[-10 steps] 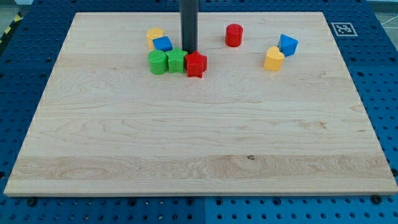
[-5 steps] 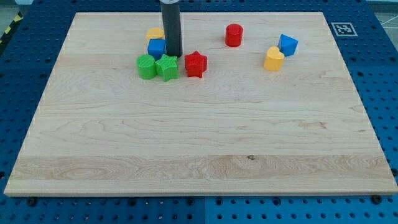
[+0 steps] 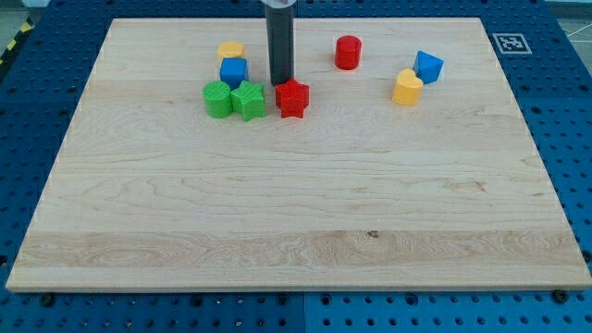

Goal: Move red star closer to green star

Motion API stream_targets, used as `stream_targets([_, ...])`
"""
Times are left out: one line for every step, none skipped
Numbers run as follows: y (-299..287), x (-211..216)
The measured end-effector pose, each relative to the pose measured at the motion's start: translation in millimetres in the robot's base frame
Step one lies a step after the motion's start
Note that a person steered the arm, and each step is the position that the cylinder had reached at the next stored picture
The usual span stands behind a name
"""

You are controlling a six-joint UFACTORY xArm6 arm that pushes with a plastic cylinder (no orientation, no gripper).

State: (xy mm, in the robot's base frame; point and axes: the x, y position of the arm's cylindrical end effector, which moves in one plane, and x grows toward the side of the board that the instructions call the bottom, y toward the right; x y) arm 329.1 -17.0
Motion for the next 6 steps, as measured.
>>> stream_targets([34,-4])
stream_targets([47,15])
stream_targets([42,32])
stream_targets([40,43])
stream_targets([38,52])
stream_targets([38,53])
